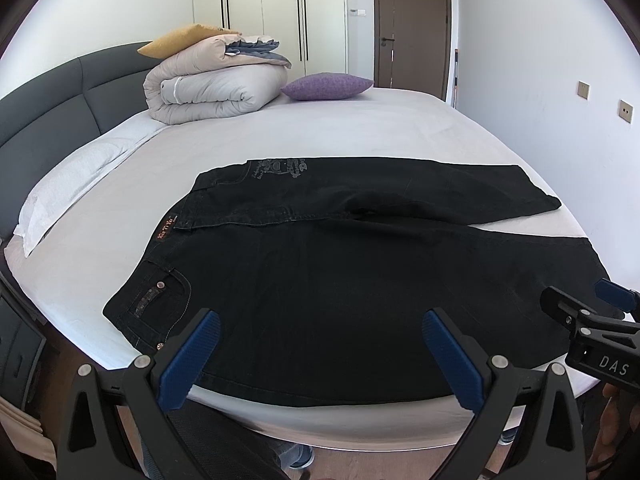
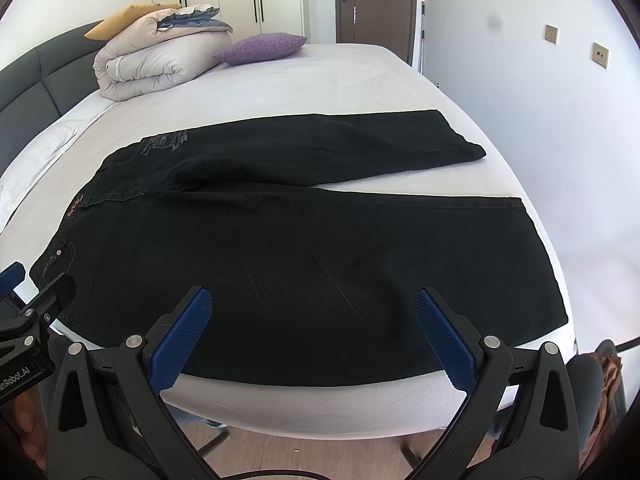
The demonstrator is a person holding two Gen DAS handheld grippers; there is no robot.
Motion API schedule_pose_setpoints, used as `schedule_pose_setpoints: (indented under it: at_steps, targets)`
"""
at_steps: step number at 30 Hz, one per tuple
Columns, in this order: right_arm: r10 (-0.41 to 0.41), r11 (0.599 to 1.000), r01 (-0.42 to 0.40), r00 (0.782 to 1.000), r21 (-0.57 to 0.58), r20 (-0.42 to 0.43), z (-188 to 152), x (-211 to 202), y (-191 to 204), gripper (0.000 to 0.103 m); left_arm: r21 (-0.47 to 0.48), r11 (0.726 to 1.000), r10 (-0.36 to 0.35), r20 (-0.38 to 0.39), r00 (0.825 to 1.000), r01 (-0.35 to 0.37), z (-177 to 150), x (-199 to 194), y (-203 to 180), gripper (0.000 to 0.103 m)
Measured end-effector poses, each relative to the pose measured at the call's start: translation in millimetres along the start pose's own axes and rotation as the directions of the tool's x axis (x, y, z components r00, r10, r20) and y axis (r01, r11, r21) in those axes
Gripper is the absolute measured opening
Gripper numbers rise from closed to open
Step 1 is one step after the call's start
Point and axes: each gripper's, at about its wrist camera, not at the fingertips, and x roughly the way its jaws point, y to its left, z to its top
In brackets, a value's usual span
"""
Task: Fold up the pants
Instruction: 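Reach to the jeans waistband and close the left tool on it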
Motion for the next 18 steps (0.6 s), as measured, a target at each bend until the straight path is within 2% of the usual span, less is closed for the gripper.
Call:
schedule_pose_setpoints:
  at_steps: [5, 7, 10, 15, 18]
  targets:
    - [0.003, 1.000, -0.003, 1.000, 0.001, -0.008, -3, 1, 2, 0.103, 0.018, 0.999, 0.037, 0.023, 0.999, -0.037, 0, 1, -5, 0.103]
    - [0.013, 1.000, -0.013, 1.000, 0.004, -0.016, -3, 3, 1, 0.103, 0.037, 0.999, 0.025, 0.029, 0.999, -0.026, -1, 2, -5, 0.103]
    - [0.064, 0.998, -0.064, 0.998, 0.013, -0.029, -2, 12, -5, 0.103, 0.042, 0.999, -0.011, -0.009, 1.000, 0.012, -2, 14, 3, 0.103]
    - [0.136, 0.991, -0.135, 0.990, 0.021, -0.040, 12, 33, -24, 0.103, -0.020, 0.998, -0.066, -0.107, 0.992, 0.064, 5, 53, 38, 0.103]
    - [0.193, 0.981, -0.193, 0.981, 0.012, -0.015, 35, 45, -37, 0.103, 0.005, 1.000, -0.030, -0.106, 0.994, 0.031, 22, 76, 57, 0.103]
